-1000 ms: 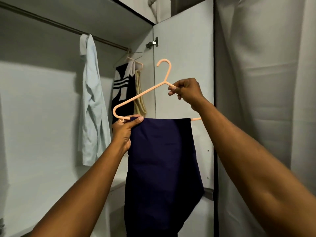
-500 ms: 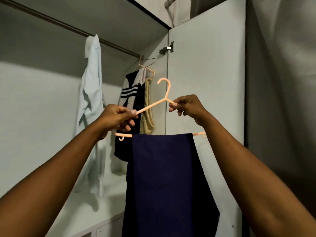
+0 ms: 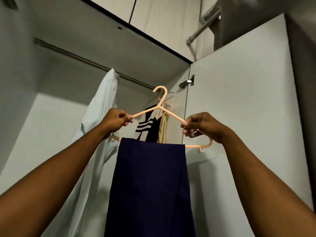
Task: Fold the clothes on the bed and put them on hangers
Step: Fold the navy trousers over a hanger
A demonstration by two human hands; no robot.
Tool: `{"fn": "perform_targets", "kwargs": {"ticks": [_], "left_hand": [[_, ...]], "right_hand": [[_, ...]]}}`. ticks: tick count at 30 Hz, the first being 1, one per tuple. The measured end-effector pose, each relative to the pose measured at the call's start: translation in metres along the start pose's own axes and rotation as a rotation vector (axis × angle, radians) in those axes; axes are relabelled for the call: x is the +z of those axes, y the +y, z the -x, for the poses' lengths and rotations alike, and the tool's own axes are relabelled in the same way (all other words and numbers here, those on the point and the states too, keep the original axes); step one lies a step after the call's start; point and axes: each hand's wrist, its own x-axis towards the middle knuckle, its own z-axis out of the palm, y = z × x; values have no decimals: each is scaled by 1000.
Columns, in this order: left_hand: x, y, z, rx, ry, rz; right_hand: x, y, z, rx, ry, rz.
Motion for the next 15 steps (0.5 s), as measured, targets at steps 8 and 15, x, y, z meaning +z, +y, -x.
{"fn": "perform_targets", "kwargs": {"ticks": [8,15], "left_hand": [[-11,-22,-88,51,-7,-177],[-3,-54,-152,13,56,-344]], "right_hand": [[25,26,-64,-93,329,-172],[45,-4,-142,-84,468,-89]]}}
